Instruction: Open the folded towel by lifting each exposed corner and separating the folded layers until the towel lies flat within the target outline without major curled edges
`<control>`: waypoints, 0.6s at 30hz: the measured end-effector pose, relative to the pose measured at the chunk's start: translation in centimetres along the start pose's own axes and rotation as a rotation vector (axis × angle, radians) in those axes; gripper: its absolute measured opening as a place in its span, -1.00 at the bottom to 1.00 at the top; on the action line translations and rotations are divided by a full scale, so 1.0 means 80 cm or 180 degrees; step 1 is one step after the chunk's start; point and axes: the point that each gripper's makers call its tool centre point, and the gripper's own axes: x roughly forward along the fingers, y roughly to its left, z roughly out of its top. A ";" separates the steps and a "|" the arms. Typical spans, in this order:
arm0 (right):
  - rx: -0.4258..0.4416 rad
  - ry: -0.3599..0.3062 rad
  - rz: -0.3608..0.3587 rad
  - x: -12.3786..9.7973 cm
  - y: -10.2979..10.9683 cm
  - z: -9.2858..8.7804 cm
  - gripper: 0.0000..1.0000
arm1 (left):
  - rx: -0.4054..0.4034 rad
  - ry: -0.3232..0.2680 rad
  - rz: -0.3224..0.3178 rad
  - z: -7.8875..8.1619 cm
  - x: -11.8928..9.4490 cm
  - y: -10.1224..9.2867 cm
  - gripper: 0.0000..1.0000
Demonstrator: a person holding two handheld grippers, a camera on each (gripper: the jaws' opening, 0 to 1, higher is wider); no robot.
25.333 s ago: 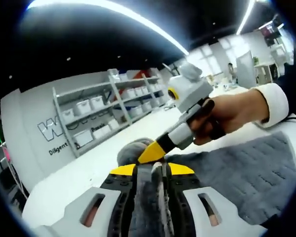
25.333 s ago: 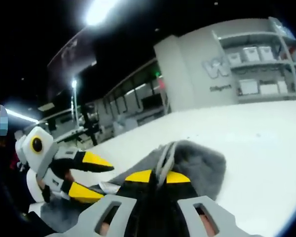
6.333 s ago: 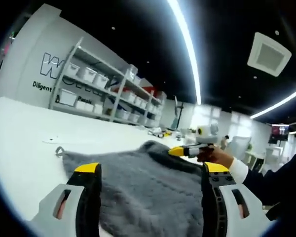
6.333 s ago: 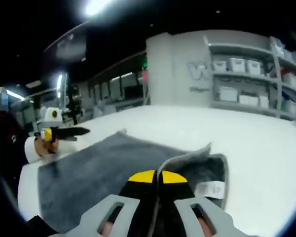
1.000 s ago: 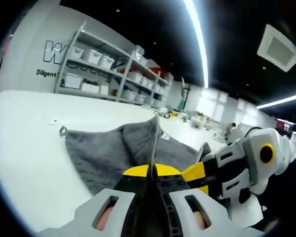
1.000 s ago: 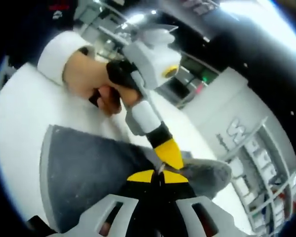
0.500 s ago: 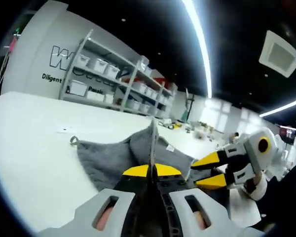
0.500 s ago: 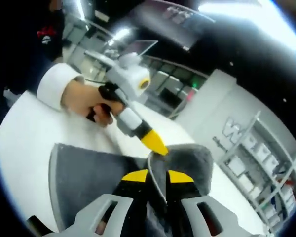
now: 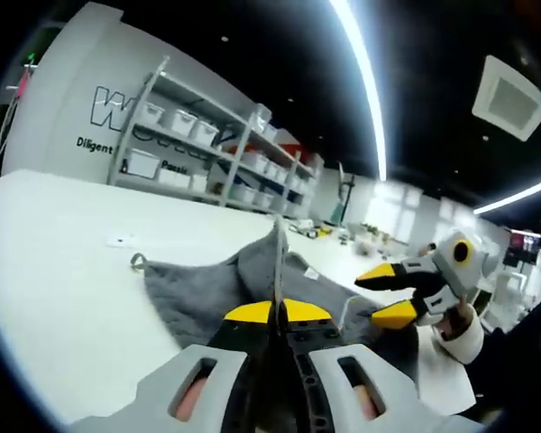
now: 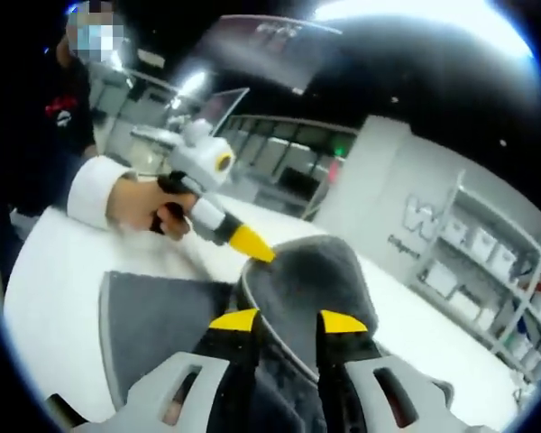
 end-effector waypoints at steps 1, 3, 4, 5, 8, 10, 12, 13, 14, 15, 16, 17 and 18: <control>0.0107 -0.0025 -0.0039 -0.002 -0.005 0.000 -0.52 | -0.0021 -0.0012 -0.0001 0.001 -0.001 0.000 -0.96; 0.0213 -0.0079 -0.0103 -0.008 -0.014 0.002 -0.35 | -0.0050 -0.0030 0.0010 0.003 -0.003 0.002 -0.96; 0.0241 -0.0115 -0.0113 -0.010 -0.016 0.004 -0.34 | -0.0053 -0.0042 0.0024 0.004 -0.004 0.003 -0.96; 0.0263 -0.0136 -0.0108 -0.014 -0.017 0.004 -0.35 | -0.0044 -0.0069 0.0065 0.006 -0.006 0.005 -0.96; 0.0345 -0.0120 -0.0159 -0.021 -0.025 -0.004 -0.28 | -0.0012 -0.0118 0.0110 0.010 -0.009 0.008 -0.96; 0.0459 -0.0072 -0.0175 -0.027 -0.029 -0.014 -0.28 | -0.0006 -0.0127 0.0112 0.010 -0.009 0.009 -0.96; 0.0519 -0.0073 -0.0174 -0.030 -0.030 -0.018 -0.28 | 0.0030 -0.0128 0.0130 0.010 -0.009 0.010 -0.96; 0.0557 -0.0056 -0.0195 -0.032 -0.032 -0.020 -0.30 | 0.0048 -0.0119 0.0137 0.009 -0.008 0.011 -0.96; 0.0589 -0.0032 -0.0212 -0.033 -0.034 -0.024 -0.32 | 0.0064 -0.0116 0.0146 0.009 -0.008 0.011 -0.96; 0.0643 -0.0011 -0.0224 -0.034 -0.036 -0.029 -0.36 | 0.0073 -0.0113 0.0150 0.008 -0.008 0.011 -0.96; 0.0730 0.0089 -0.0216 -0.035 -0.034 -0.037 -0.39 | 0.0075 -0.0111 0.0152 0.008 -0.008 0.011 -0.96; 0.0760 0.0143 -0.0269 -0.035 -0.039 -0.045 -0.39 | 0.0080 -0.0110 0.0160 0.008 -0.008 0.011 -0.96; 0.0769 0.0246 -0.0290 -0.036 -0.040 -0.054 -0.39 | 0.0084 -0.0111 0.0168 0.008 -0.008 0.012 -0.96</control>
